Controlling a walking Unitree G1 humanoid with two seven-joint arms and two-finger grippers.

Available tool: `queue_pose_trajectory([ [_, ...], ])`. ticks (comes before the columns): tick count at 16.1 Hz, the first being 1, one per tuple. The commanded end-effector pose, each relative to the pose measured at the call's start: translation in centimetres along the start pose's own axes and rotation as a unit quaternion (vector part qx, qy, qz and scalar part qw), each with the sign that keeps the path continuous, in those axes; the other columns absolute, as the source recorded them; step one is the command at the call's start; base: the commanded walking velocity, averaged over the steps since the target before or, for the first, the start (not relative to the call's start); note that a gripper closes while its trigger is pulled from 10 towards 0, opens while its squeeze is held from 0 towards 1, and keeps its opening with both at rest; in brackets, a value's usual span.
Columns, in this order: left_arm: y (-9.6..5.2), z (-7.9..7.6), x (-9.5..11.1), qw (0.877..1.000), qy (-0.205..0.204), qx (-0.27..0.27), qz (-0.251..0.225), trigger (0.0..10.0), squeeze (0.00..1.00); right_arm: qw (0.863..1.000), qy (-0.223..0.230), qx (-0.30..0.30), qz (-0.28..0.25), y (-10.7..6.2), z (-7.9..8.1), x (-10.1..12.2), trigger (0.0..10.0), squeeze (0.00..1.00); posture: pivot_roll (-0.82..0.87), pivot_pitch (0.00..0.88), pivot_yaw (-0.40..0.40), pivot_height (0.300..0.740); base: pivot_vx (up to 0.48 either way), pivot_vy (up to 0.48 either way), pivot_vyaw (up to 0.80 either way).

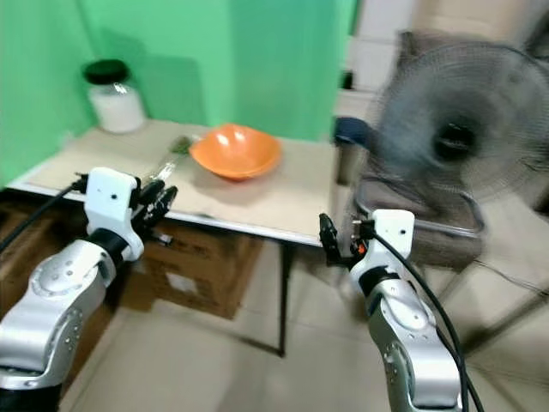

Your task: Setting the table

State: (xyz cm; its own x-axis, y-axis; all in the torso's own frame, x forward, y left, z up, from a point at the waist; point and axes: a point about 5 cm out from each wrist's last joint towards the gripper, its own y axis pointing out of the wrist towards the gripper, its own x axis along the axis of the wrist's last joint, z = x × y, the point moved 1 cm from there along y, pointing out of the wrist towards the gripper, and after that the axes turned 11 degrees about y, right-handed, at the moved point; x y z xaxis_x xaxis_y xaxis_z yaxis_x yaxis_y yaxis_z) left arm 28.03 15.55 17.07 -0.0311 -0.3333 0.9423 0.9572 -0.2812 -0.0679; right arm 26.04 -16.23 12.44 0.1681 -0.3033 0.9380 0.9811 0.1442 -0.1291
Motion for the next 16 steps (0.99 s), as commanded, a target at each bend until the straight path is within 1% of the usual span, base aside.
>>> queue_pose_trajectory([
  [1, -0.3, 0.5, -0.2, 1.000, 0.003, 0.006, 0.009, 10.0, 0.00, 1.000, 0.002, 0.018, -0.007, 0.1, 0.9, 0.2, 10.0, 1.00, 0.10, 0.000, -0.001, 0.740, 0.431, 0.000, 0.00],
  [4, -0.2, 0.3, -0.3, 1.000, 0.004, 0.002, 0.009, 10.0, 0.00, 1.000, 0.002, 0.015, -0.008, 0.0, 0.8, 0.3, 10.0, 1.00, 0.09, 0.000, 0.002, 0.740, 0.428, 0.000, 0.00],
  [7, -0.2, 0.1, -0.3, 1.000, 0.004, -0.002, 0.010, 10.0, 0.00, 1.000, -0.002, 0.017, -0.010, -0.1, 0.7, 0.5, 10.0, 1.00, 0.09, 0.000, -0.003, 0.740, 0.417, 0.000, 0.48],
  [8, -0.2, 0.1, -0.3, 1.000, 0.004, -0.002, 0.010, 10.0, 0.00, 1.000, 0.005, 0.017, -0.011, -0.1, 0.6, 0.5, 10.0, 1.00, 0.09, 0.000, -0.003, 0.740, 0.416, 0.000, 0.00],
  [10, -0.2, -0.1, -0.4, 1.000, 0.005, -0.006, 0.011, 10.0, 0.00, 1.000, 0.012, 0.009, -0.011, 0.1, 0.2, 0.7, 10.0, 1.00, 0.09, 0.000, -0.008, 0.740, 0.411, 0.000, 0.00],
  [12, -0.3, -0.6, -0.6, 1.000, 0.010, -0.019, 0.011, 10.0, 0.00, 1.000, 0.018, 0.003, -0.009, 0.3, -0.2, 0.9, 10.0, 1.00, 0.08, 0.000, -0.014, 0.740, 0.397, 0.000, 0.00],
  [13, -0.3, -0.9, -0.7, 0.999, 0.013, -0.032, 0.012, 10.0, 0.00, 1.000, 0.010, -0.006, -0.005, 0.5, -0.5, 1.0, 10.0, 0.83, 0.08, 0.000, -0.017, 0.740, 0.000, 0.000, 0.00],
  [14, -0.5, -1.5, -0.9, 0.998, 0.014, -0.059, 0.017, 10.0, 0.00, 1.000, 0.010, -0.018, 0.003, 1.0, -0.9, 1.2, 10.0, 0.64, 0.08, 0.000, -0.024, 0.740, 0.000, 0.000, 0.00],
  [15, -0.7, -1.8, -1.0, 0.997, 0.015, -0.078, 0.017, 10.0, 0.00, 0.999, 0.018, -0.028, 0.017, 1.6, -1.2, 1.4, 10.0, 0.00, 0.08, 0.000, -0.026, 0.740, 0.000, 0.000, 0.00],
  [16, -0.5, -1.4, -0.8, 0.997, 0.000, -0.078, 0.012, 10.0, 0.15, 0.999, 0.026, -0.028, 0.035, 2.4, -1.2, 1.8, 10.0, 0.00, 0.07, 0.000, -0.022, 0.740, 0.000, 0.000, 0.00],
])
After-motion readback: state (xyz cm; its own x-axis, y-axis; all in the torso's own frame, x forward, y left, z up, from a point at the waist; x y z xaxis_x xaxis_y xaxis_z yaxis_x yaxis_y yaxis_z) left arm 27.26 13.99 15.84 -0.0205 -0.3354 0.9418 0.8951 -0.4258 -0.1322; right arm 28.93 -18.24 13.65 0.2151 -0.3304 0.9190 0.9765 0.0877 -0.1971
